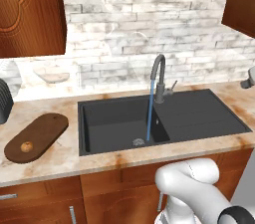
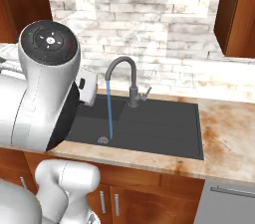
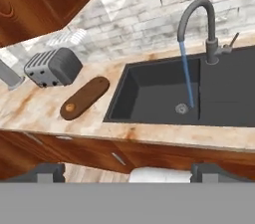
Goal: Pick the tangerine from the sink and place it on the cutting board to airdry. Then turn off the sink faucet.
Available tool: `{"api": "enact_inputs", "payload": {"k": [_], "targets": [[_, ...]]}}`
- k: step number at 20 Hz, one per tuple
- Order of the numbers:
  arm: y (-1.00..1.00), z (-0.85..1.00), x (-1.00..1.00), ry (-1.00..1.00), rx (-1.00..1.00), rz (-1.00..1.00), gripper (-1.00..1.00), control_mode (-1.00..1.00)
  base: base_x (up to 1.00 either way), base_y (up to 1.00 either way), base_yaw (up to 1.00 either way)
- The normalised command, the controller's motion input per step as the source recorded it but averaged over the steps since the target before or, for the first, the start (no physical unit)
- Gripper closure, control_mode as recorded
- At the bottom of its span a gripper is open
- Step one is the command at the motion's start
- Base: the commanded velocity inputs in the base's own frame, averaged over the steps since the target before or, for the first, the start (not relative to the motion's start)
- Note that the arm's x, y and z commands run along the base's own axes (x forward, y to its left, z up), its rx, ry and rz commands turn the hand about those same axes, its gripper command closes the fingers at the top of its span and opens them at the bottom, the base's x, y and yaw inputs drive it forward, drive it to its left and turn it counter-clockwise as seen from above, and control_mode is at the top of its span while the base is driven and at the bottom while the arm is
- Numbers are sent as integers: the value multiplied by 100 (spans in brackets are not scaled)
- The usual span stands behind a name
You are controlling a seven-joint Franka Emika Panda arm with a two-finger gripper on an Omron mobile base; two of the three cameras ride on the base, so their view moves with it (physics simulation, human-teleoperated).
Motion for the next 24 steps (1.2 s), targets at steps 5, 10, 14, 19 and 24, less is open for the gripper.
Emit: {"api": "enact_inputs", "payload": {"k": [5, 10, 14, 19, 24], "targets": [[-26, -11, -8, -3, 10, 23, -100, -100, 0, 0, 0], [-1, -17, -16, 0, 5, 21, -100, -100, 0, 0, 0], [-2, -26, 2, -9, 0, 18, -100, -100, 0, 0, 0], [-7, -23, 27, -9, 5, 19, -100, -100, 0, 0, 0], [-9, -21, 40, -9, 10, 25, -100, -100, 0, 0, 0]]}}
